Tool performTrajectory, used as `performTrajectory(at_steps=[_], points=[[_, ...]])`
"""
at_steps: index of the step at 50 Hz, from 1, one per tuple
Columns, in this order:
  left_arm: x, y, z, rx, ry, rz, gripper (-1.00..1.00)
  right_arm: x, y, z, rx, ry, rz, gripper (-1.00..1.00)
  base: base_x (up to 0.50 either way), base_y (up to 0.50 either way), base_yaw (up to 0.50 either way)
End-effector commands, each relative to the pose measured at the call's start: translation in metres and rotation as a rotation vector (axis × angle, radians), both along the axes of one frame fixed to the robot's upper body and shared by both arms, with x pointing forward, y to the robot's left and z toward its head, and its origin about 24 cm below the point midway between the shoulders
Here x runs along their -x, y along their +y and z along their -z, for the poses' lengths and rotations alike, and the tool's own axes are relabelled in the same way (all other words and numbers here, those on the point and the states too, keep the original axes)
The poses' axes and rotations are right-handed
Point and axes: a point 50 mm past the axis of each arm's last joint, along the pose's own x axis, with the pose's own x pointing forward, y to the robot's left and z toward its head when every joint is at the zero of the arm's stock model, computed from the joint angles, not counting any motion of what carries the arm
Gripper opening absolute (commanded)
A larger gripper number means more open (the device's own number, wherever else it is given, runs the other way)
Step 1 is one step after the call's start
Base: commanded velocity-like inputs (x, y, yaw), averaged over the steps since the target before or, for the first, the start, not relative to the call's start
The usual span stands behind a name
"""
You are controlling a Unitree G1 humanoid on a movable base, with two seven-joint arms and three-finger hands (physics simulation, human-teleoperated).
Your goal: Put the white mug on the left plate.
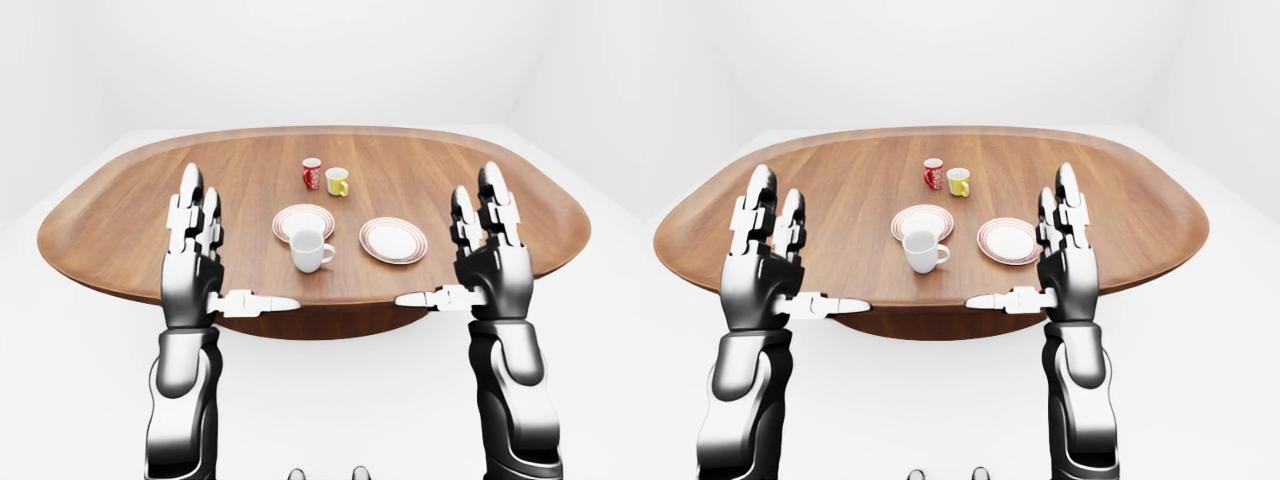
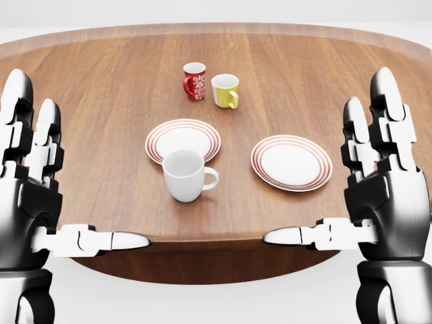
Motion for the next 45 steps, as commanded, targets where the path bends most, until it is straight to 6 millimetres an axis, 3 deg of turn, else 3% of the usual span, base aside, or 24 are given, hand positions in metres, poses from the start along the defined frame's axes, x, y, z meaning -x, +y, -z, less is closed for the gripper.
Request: performTrajectory(at_steps=[1,26,40,45], points=[[0.002,0.002,-0.004,0.000,-0.020,-0.006,1.00,0.003,0.001,-0.006,-0.005,-0.029,-0.017,1.00,0.00,0.50,0.00],[0.003,0.001,-0.003,-0.006,-0.015,-0.003,1.00,0.002,0.001,0.000,0.009,0.000,-0.013,1.00,0.00,0.50,0.00],[0.002,0.001,-0.002,-0.006,-0.008,-0.004,1.00,0.001,0.003,0.007,0.026,0.031,-0.020,1.00,0.00,0.02,0.00],[0.002,0.001,-0.003,-0.006,-0.013,-0.005,1.00,0.003,0.002,0.003,0.003,0.008,-0.036,1.00,0.45,0.00,0.00]])
